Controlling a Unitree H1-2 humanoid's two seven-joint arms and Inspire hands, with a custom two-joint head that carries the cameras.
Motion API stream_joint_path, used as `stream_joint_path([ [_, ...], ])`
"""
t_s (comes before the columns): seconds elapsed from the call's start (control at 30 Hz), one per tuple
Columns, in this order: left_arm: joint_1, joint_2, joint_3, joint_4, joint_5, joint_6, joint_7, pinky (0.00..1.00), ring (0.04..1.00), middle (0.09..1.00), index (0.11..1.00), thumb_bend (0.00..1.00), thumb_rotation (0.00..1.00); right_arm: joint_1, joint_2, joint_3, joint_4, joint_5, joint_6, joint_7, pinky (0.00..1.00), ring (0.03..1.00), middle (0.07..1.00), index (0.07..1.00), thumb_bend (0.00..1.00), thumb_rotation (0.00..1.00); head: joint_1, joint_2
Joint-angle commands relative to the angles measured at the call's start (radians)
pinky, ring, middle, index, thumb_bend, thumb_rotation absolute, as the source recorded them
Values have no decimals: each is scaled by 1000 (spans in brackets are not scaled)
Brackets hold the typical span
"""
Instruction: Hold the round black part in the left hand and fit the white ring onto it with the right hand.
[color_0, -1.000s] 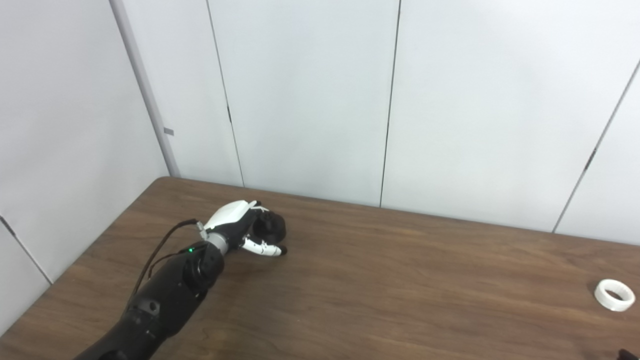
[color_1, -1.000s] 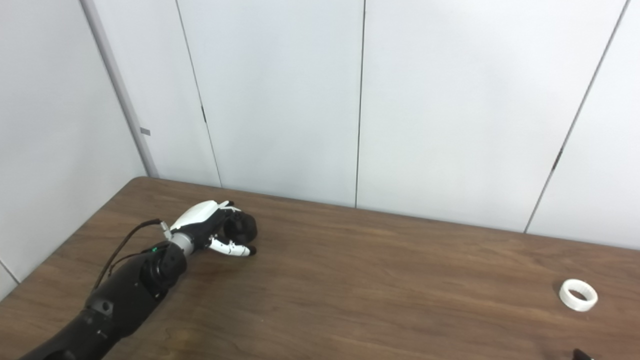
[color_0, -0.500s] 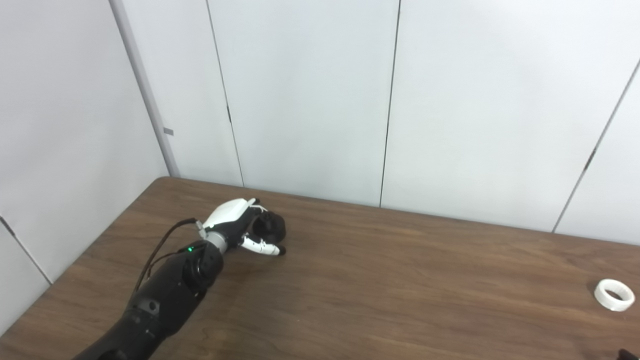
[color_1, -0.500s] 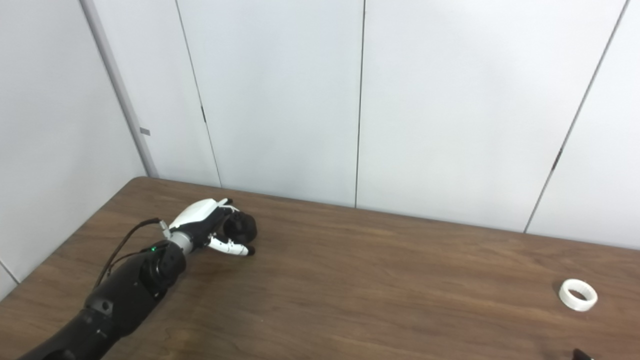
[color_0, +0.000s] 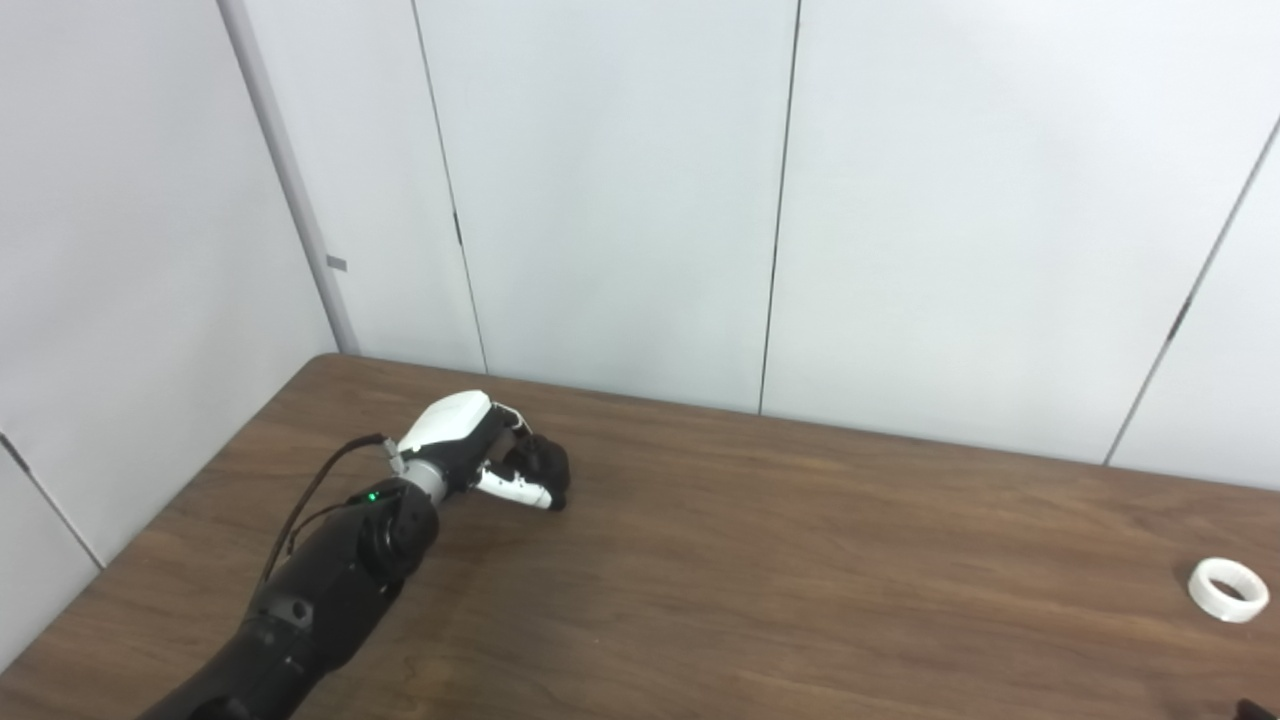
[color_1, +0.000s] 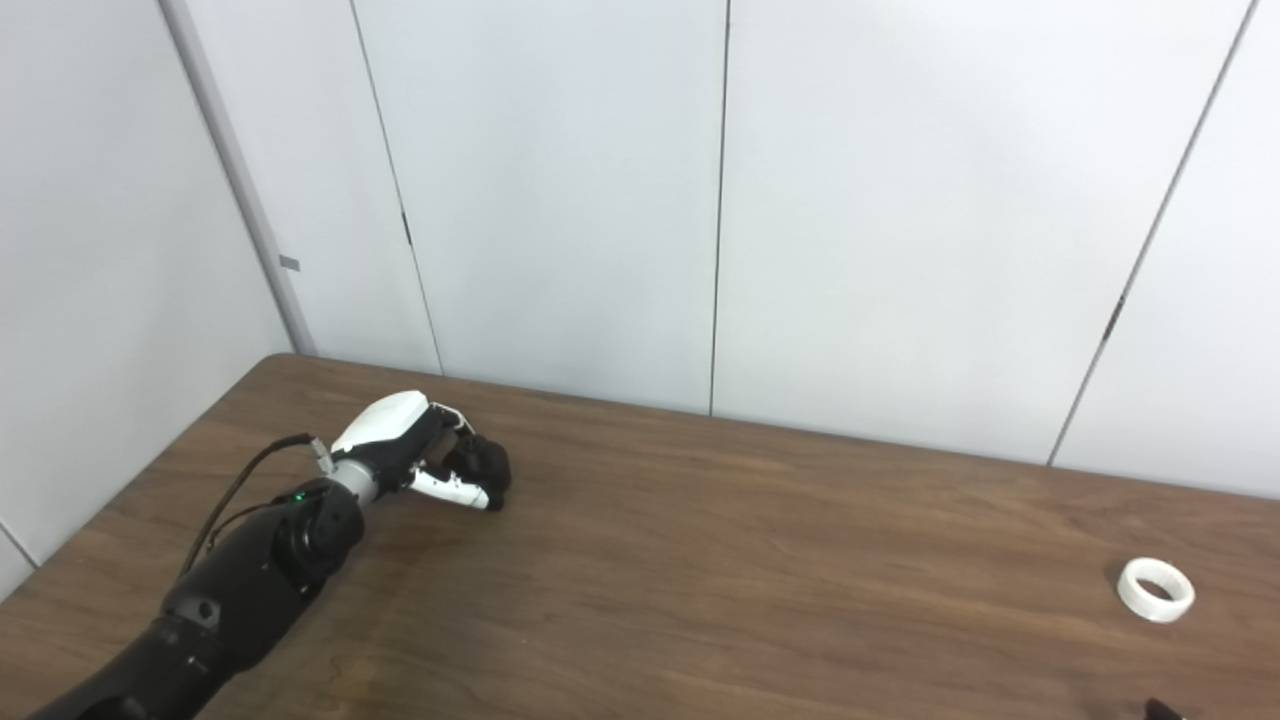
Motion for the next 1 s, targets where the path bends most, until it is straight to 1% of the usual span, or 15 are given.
stream_joint_path([
  [0.0, 35, 22, -13, 30, 14, 2, -33, 1000, 907, 828, 481, 515, 47, 3, -22, -10, 4, 2, 7, 1, 1000, 1000, 1000, 1000, 986, 475, 0, 2],
  [0.13, 35, 23, -16, 32, 19, -2, -37, 1000, 905, 825, 479, 514, 47, 4, -24, -10, -1, -1, 10, 1, 1000, 1000, 1000, 1000, 991, 483, -1, 4],
  [0.33, 35, 18, -23, 48, 22, -40, -29, 1000, 888, 815, 480, 515, 50, 2, -25, -6, -2, -8, 9, 1, 1000, 1000, 1000, 1000, 981, 487, -9, 4],
  [0.5, 50, 7, -26, 21, 19, -54, -27, 1000, 879, 802, 480, 515, 49, 2, -23, -3, -11, -11, 12, 2, 1000, 1000, 1000, 1000, 971, 488, -24, 6],
  [0.63, 72, -5, -30, -16, 18, -83, -7, 1000, 865, 793, 478, 516, 48, 1, -21, -2, -21, -2, 24, 2, 1000, 1000, 1000, 1000, 960, 481, -36, 8],
  [0.8, 101, -27, -35, -84, 28, -76, 5, 1000, 863, 796, 479, 516, 48, -6, -6, -15, -32, 9, 43, -14, 1000, 1000, 1000, 1000, 922, 430, -43, 11],
  [0.9, 114, -38, -36, -127, 36, -75, 9, 1000, 861, 794, 479, 516, 47, -18, 2, -22, -30, 1, 30, -25, 1000, 1000, 1000, 1000, 893, 413, -50, 10],
  [0.97, 121, -45, -38, -156, 46, -78, 16, 1000, 858, 791, 478, 515, 49, -32, 4, -28, -28, -12, 22, -35, 977, 1000, 1000, 1000, 844, 393, -54, 10],
])
